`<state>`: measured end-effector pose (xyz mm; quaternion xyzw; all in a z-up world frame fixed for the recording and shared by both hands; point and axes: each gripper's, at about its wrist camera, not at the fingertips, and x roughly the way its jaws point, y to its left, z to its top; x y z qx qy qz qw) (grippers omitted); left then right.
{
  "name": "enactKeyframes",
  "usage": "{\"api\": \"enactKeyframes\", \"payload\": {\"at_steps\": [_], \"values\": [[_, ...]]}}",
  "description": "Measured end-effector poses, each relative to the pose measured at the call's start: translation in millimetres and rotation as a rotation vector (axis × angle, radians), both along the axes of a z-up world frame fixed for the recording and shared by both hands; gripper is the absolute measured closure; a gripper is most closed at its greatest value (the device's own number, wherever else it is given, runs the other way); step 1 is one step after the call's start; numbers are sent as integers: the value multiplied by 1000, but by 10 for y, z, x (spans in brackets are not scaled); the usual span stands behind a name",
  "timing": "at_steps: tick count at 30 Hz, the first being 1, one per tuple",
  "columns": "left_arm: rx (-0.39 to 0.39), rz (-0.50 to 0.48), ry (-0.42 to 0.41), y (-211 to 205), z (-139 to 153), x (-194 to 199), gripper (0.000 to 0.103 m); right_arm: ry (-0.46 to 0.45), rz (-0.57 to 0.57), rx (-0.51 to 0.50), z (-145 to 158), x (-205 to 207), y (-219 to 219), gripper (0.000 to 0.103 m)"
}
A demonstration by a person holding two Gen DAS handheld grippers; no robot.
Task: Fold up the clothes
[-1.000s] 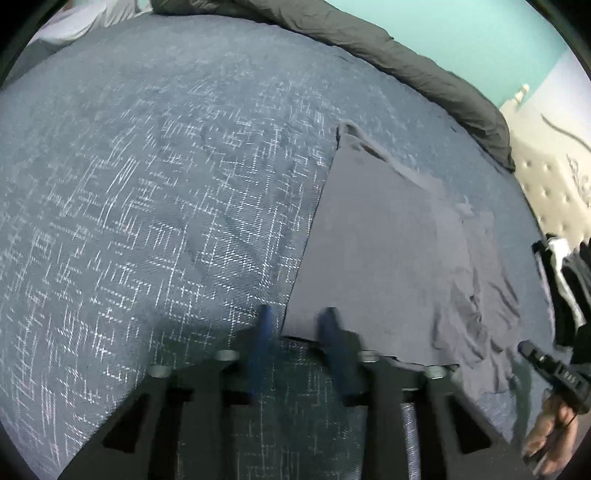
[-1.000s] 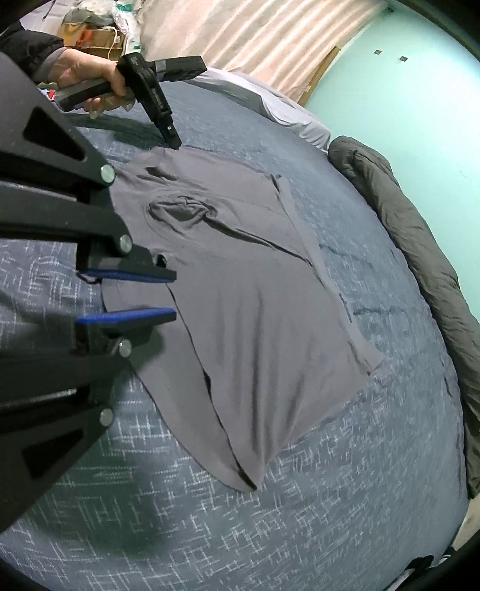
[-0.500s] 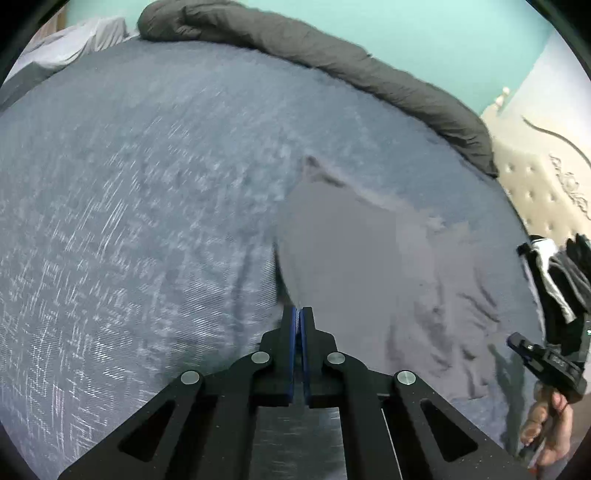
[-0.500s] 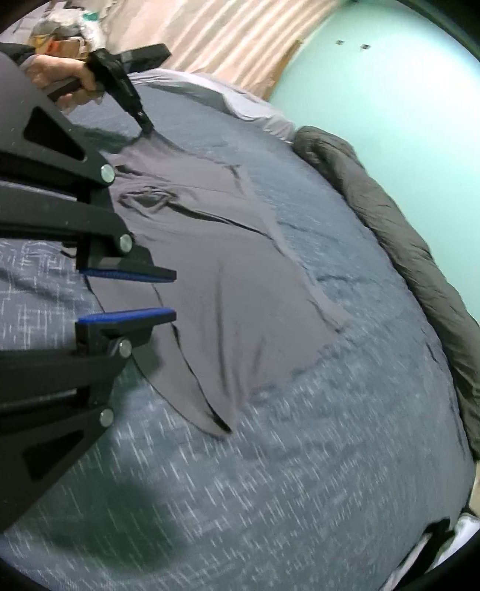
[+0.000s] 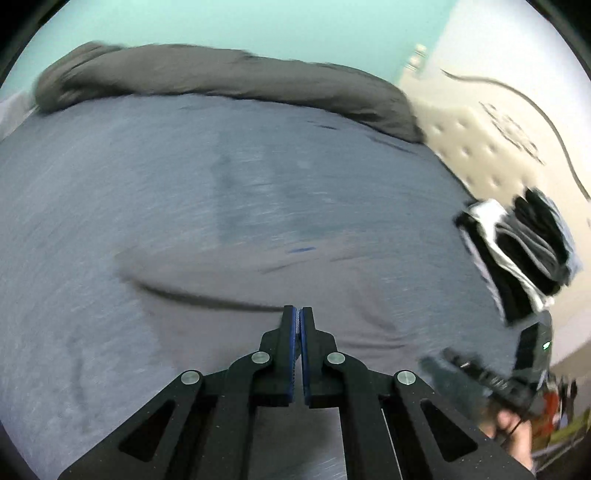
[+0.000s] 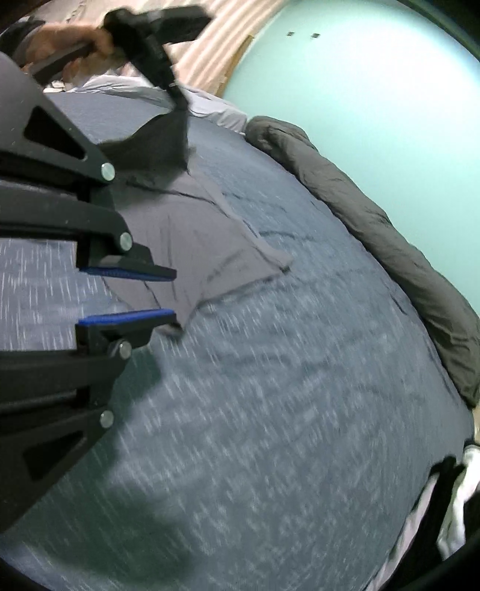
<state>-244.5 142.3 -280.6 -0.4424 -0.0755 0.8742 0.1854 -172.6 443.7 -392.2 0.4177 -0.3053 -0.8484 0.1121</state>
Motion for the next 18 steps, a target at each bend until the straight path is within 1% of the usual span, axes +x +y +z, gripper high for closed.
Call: {"api": "enactKeyframes", "payload": {"at_steps": [3,5,8,10,12,14,15,16,17,18], "values": [[-39,-130,-7,806,-121,-76,101,-2,-28,-1,-36,1,178,88],[-50,-204,-65,1268,-394,-124,101,-5,-50,-16,-57,-18,286,88],[-85,-248,-177,1631,-914,-168,101,-4,-60,-19,-82,-77,385,88],[-101,-255,-208,1706,-1111,-157,100,-3,-65,-14,-97,-128,413,88],[-90,-237,-200,1627,-1127,-151,96,-4,-46,-23,-111,-187,394,88],[-73,-215,-179,1497,-1073,-139,78,7,-2,-21,-110,-242,307,87],[-62,-202,-161,1403,-1006,-128,73,13,21,-19,-109,-269,262,87],[-60,-184,-138,1289,-928,-112,65,19,43,-22,-109,-298,205,86],[-59,-165,-113,1170,-847,-94,61,25,55,-29,-112,-329,168,83],[-66,-143,-93,1048,-790,-100,60,31,67,-37,-115,-359,133,81]]}}
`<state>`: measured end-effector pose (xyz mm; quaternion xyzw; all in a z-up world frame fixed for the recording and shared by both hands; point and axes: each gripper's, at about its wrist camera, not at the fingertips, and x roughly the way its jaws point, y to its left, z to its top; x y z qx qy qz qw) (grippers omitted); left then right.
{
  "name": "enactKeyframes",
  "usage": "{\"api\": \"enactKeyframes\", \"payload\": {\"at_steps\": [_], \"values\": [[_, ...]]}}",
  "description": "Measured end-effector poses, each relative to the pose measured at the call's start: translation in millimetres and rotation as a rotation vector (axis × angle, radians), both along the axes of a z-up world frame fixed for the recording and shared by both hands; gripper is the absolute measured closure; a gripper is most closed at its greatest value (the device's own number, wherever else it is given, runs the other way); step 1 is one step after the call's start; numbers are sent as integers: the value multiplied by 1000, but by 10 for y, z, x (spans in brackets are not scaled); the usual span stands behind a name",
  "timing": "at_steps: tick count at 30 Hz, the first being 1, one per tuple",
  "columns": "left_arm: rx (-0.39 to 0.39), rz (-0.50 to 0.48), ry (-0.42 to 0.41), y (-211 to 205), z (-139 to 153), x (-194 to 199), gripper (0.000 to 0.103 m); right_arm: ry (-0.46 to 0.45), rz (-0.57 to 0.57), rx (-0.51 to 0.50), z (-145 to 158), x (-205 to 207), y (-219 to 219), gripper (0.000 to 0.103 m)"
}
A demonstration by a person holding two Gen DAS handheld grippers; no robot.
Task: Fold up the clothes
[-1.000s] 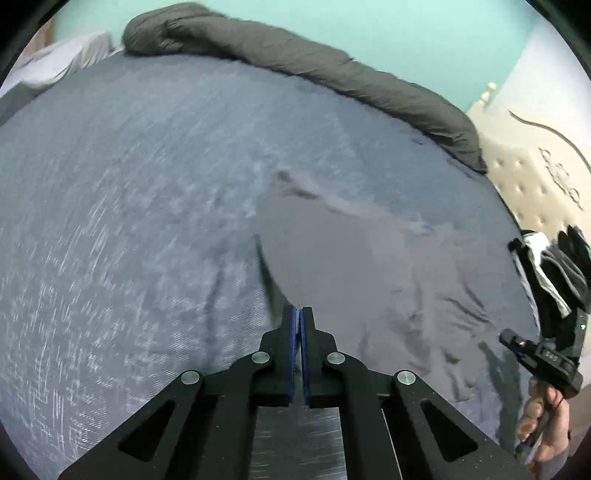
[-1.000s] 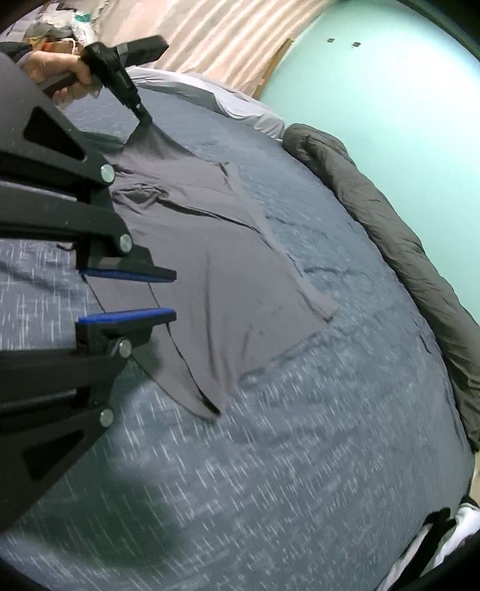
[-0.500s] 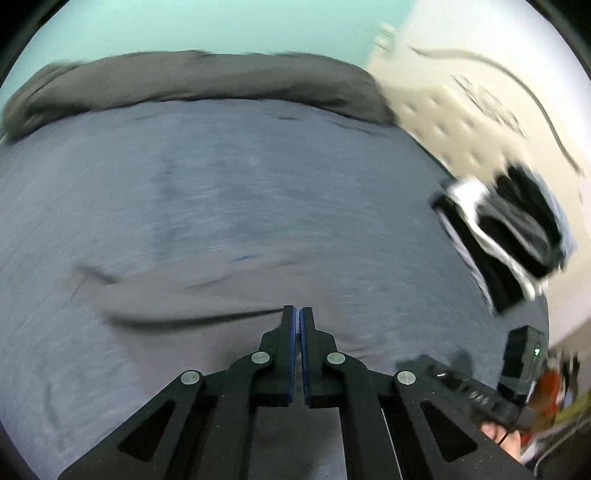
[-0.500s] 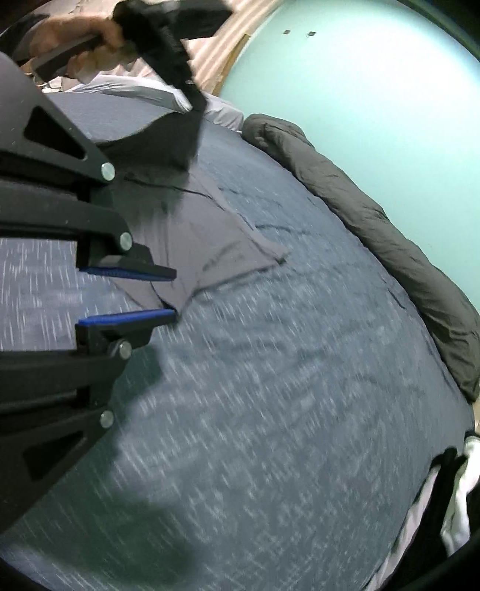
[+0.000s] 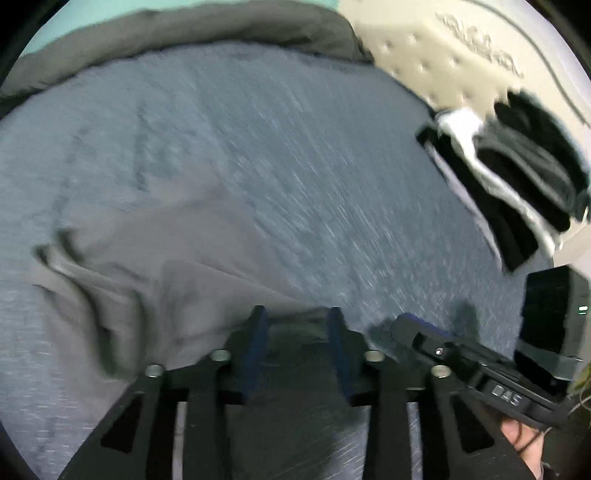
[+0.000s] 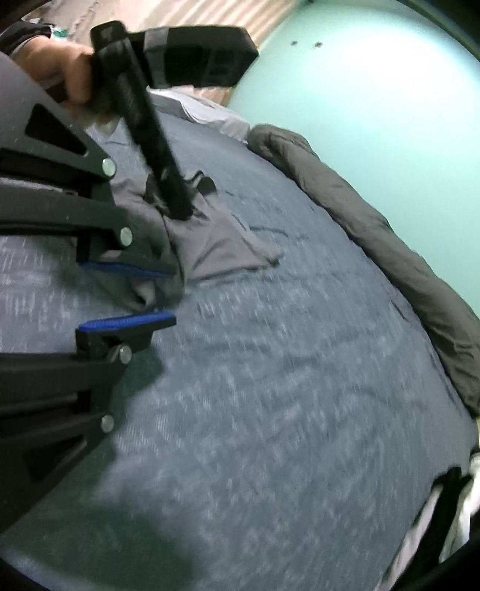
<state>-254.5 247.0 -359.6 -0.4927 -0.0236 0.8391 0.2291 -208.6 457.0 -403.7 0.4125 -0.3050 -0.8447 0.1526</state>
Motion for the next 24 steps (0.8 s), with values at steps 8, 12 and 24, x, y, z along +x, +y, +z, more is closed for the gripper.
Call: {"api": "enactKeyframes", "payload": {"at_steps": [8,12,24], "values": [[-87,127,21,-714,-26,-154,59,-2,17,20,-21,-121,-143,75],[-119,118,-13,-728,-224,-179,58,-56,-24,12,-151,-176,-104,75],[-131,89,9,-669,-256,-15,52,-103,-3,57,-275,-308,-223,75]]}}
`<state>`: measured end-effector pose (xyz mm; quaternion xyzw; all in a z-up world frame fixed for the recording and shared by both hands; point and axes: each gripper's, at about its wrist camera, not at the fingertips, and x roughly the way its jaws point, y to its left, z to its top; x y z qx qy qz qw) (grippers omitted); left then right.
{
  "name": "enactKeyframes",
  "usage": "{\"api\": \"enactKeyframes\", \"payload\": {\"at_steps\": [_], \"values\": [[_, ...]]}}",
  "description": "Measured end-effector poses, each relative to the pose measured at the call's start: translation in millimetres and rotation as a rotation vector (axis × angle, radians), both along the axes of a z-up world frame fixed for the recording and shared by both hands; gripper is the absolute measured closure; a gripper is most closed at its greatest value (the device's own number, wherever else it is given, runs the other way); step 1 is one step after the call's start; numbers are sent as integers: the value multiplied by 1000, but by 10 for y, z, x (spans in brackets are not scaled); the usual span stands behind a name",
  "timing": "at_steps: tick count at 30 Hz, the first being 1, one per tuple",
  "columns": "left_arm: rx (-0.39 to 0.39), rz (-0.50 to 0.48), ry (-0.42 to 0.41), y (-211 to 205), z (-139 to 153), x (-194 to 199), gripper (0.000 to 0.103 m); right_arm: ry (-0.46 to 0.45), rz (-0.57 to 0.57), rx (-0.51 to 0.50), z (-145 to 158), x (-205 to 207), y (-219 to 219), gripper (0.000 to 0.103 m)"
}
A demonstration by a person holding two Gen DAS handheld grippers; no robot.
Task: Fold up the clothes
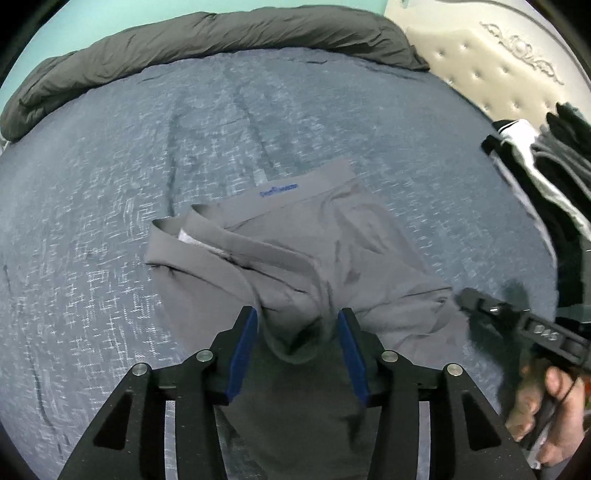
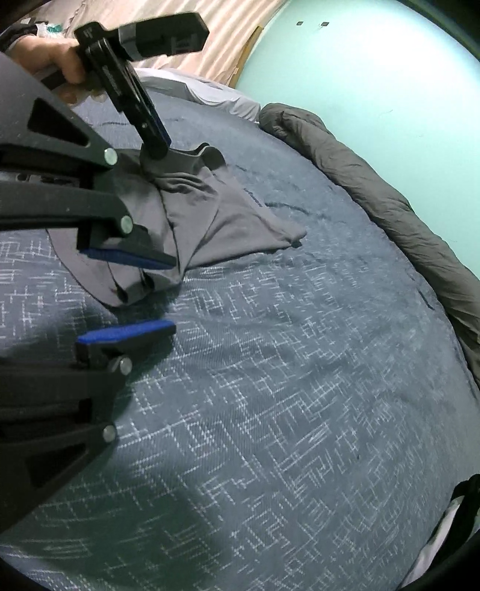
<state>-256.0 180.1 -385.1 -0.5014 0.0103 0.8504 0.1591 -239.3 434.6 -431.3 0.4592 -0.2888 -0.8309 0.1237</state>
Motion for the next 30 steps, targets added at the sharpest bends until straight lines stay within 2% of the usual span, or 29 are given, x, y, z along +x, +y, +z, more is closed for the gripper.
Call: {"api": "enactKeyframes", "payload": {"at_steps": [2,7,12,15,16,18,20,21,23,25,30], "values": [[8,-3,0,11,10,34,48,-3,0,2,-13,-5,-8,75],[-6,66,-1,-99,-60,67,48,-7,4,10,-31,3,-19,75],[28,91,-16,-196,-107,97,48,-4,5,15,-36,2,-29,75],[49,96,-27,-216,-144,52,48,-1,6,16,-41,-5,-48,80],[54,97,-31,-222,-160,31,48,-2,10,15,-48,-9,-53,85],[64,97,-44,-235,-205,-18,54,-2,4,18,-53,-2,-47,92],[65,94,-47,-240,-219,-41,79,3,4,10,-49,-4,-43,98],[65,93,-44,-243,-214,-44,81,7,6,9,-44,-4,-43,99],[74,96,-42,-271,-199,-55,94,17,18,9,-21,-2,-56,101],[78,96,-32,-298,-166,-66,99,29,24,21,8,5,-77,102],[91,92,21,-370,64,-82,100,55,18,15,87,32,-51,103]]}}
